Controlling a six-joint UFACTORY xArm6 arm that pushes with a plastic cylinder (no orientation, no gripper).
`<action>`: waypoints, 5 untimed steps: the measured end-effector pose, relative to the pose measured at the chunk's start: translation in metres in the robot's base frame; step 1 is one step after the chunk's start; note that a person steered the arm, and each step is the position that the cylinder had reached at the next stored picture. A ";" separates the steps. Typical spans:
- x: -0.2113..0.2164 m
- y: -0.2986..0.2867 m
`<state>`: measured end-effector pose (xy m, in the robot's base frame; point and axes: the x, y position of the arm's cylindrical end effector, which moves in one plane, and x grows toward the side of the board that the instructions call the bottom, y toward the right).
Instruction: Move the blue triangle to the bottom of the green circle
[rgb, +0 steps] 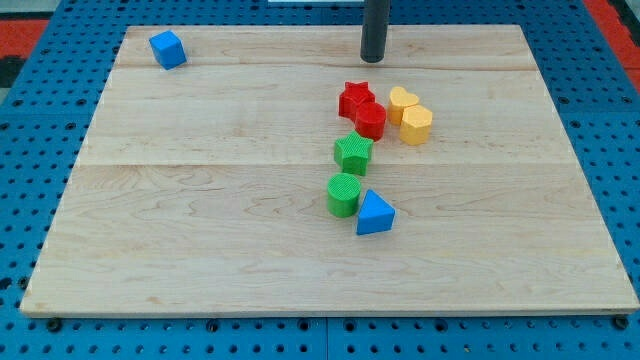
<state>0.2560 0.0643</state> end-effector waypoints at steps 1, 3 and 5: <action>0.000 0.007; 0.022 0.088; 0.095 0.124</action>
<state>0.3512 0.1885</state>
